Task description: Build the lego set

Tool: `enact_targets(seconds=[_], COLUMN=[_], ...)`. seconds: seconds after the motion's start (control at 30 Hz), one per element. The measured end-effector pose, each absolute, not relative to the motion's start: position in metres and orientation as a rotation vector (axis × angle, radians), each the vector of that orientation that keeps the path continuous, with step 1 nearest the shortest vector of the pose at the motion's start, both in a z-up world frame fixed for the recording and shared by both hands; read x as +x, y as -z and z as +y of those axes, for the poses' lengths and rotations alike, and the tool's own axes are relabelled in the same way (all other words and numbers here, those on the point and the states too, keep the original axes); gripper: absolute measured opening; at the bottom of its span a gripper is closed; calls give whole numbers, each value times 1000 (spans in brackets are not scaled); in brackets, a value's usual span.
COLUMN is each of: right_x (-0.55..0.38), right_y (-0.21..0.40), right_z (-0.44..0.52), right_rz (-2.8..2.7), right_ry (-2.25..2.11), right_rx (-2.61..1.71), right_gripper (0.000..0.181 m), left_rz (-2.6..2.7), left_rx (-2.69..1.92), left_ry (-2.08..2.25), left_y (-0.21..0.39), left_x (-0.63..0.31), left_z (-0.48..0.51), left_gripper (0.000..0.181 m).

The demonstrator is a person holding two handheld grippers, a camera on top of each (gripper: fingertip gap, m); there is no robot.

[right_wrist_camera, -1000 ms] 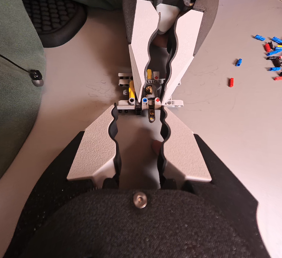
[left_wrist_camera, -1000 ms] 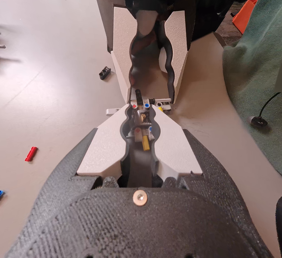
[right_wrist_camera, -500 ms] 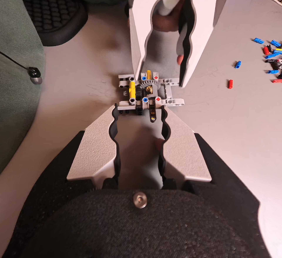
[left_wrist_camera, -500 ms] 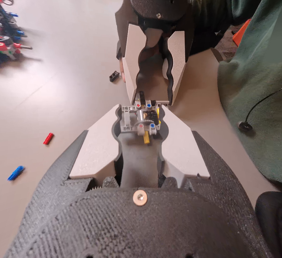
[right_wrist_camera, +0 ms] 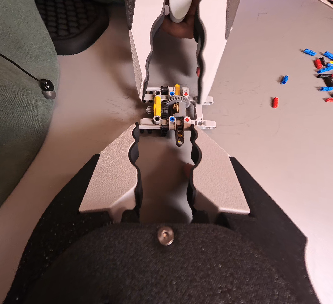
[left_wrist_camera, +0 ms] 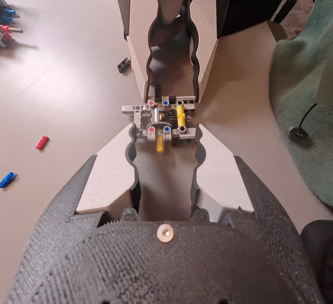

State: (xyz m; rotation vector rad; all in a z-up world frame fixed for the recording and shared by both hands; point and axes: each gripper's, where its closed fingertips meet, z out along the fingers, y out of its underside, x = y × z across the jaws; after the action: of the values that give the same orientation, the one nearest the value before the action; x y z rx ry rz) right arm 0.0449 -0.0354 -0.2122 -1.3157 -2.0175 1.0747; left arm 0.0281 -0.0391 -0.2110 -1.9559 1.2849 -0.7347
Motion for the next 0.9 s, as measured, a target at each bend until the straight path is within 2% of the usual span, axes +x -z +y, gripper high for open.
enact_targets(seconds=[0.1,0.33,0.9], right_x=[45,46,45], right_y=[213,211,212], right_z=[-36,-37,-37], right_rz=[-2024,-2031,-2027], right_ry=[-1092,-1139,-1121], right_rx=[-1327,-1344,-1339], right_gripper=[56,56,54], left_rz=[1299,1275,1275], left_rx=[-1944,-1945,-1908], left_ry=[754,783,806], left_y=[213,214,214], left_x=[32,33,33], left_z=[-41,-39,-40], left_gripper=[49,43,43])
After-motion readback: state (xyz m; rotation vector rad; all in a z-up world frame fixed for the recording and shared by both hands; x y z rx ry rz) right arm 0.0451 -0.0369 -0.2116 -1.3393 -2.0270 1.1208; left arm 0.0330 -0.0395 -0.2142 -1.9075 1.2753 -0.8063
